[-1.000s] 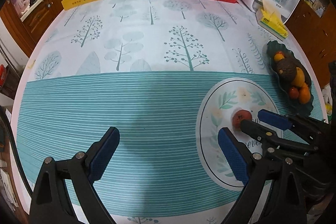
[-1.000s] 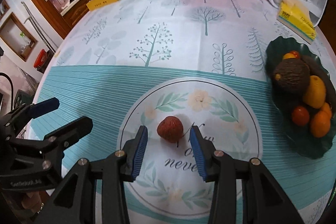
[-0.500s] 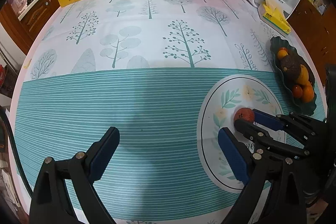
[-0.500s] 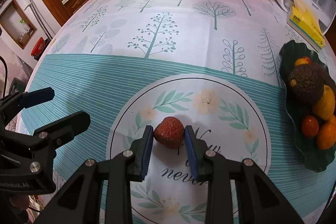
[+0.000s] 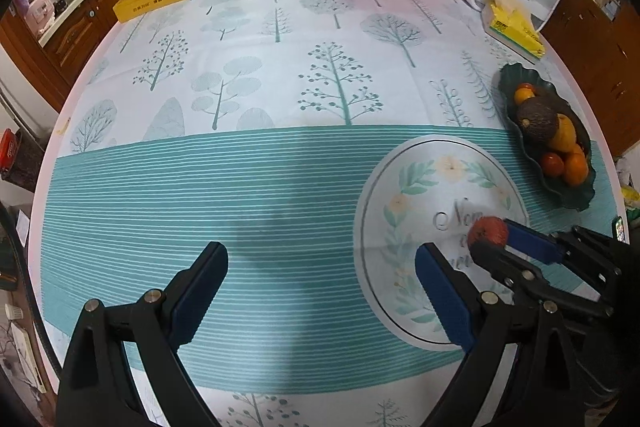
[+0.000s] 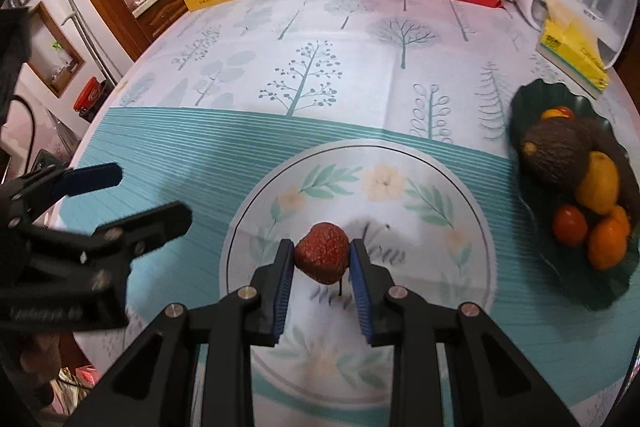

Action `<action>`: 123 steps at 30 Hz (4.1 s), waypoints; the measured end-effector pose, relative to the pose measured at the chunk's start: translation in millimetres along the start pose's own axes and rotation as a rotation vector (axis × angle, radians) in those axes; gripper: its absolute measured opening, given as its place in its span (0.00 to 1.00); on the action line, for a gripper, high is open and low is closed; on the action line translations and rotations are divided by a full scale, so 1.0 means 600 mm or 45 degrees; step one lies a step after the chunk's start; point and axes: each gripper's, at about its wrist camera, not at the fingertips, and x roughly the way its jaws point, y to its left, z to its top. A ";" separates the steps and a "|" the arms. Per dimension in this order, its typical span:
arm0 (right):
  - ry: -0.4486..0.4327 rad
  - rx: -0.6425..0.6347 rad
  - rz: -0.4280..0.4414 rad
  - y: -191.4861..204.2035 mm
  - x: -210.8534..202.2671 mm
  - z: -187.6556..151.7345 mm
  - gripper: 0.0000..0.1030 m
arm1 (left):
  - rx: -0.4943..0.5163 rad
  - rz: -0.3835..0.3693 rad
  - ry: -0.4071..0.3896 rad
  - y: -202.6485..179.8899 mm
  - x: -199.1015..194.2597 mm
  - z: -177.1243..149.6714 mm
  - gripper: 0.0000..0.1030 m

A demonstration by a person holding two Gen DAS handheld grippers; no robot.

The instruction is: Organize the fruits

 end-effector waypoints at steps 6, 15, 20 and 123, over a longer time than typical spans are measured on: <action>-0.025 0.044 -0.009 -0.028 -0.061 -0.020 0.27 | 0.065 -0.010 -0.023 -0.053 -0.031 -0.002 0.91; -0.173 0.069 -0.080 -0.108 -0.193 -0.008 0.27 | 0.162 -0.090 -0.114 -0.182 -0.099 0.042 0.91; -0.308 0.014 -0.171 -0.168 -0.291 0.020 0.27 | 0.175 -0.121 -0.205 -0.253 -0.148 0.092 0.91; -0.342 0.186 -0.125 -0.204 -0.321 -0.062 0.49 | 0.025 0.098 -0.310 -0.268 -0.235 -0.032 0.96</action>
